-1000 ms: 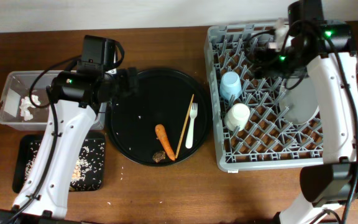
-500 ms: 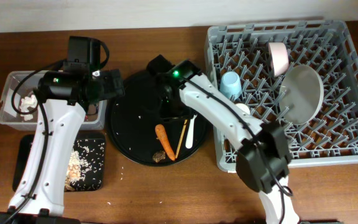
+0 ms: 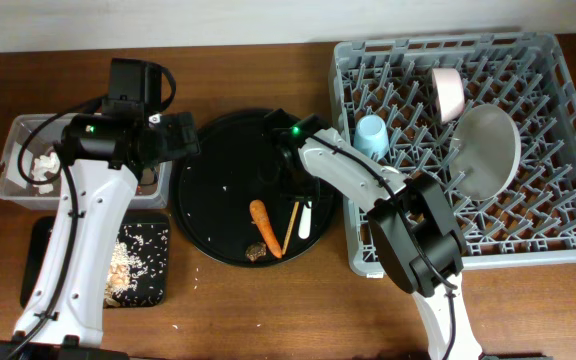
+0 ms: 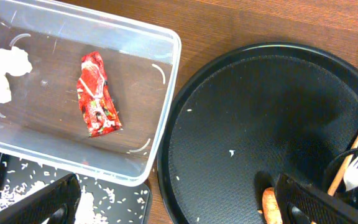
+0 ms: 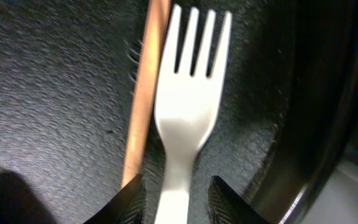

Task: Sort waste into correct bins and load items into the dishwasher rack
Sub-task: 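Grasp the white plastic fork on the tray with the right gripper, then insert the fork upright into the rack and release it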

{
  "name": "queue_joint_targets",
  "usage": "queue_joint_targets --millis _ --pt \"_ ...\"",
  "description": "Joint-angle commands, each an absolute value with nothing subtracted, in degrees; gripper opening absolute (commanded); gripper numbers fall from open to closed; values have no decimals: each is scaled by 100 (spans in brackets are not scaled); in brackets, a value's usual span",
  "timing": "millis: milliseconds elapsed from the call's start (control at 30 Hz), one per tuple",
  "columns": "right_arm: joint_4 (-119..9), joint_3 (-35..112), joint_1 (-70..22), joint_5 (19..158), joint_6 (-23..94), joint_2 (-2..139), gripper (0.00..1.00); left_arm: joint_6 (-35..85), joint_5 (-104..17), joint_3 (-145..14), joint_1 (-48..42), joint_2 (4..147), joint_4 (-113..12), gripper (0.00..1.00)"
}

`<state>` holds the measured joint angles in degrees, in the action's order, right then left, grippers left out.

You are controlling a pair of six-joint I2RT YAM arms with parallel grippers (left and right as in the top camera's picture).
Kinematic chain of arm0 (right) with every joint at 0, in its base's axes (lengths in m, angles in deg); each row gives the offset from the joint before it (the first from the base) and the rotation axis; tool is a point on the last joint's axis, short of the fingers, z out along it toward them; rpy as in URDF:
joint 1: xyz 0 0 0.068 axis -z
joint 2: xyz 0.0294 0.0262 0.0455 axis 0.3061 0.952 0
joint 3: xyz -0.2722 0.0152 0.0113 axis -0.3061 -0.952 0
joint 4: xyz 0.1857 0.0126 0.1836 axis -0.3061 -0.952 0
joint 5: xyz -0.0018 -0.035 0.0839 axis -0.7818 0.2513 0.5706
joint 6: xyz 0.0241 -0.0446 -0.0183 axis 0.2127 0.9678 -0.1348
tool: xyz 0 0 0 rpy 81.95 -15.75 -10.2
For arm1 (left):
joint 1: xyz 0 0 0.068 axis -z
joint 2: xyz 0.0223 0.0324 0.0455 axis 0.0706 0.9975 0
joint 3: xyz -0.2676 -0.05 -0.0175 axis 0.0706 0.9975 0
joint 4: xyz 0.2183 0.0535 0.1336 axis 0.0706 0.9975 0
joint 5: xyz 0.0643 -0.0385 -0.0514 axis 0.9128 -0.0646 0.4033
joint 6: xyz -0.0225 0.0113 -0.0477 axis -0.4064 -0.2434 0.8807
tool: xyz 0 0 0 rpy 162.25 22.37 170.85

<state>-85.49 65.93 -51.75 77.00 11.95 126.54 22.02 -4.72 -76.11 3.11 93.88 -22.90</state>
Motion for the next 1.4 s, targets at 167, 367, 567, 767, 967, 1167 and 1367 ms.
queue_joint_targets --millis 167,367,567,767,967,1167,1367 --pt "-7985 5904 -5143 7730 703 12667 33 2213 -367 -7642 302 9237 -2283 99" --pt "-8221 5904 -5145 7726 703 12667 33 2213 -367 -7642 302 9237 -2283 99" --pt "-8186 5915 -5114 7728 714 12660 10 2213 -370 -7642 302 9237 -2283 99" --pt "-9001 7139 -4730 8194 1673 12464 4 2216 -372 -7642 302 9237 -2283 99" --pt "-9731 8352 -4732 8380 2615 12361 4 2216 -374 -7642 302 9237 -2281 99" --pt "-10995 9871 -4179 8334 3868 11994 4 2216 -374 -7642 302 9237 -2283 99" --pt "-11537 9858 -2561 7894 4786 11963 4 2216 -374 -7642 302 9237 -2283 99"
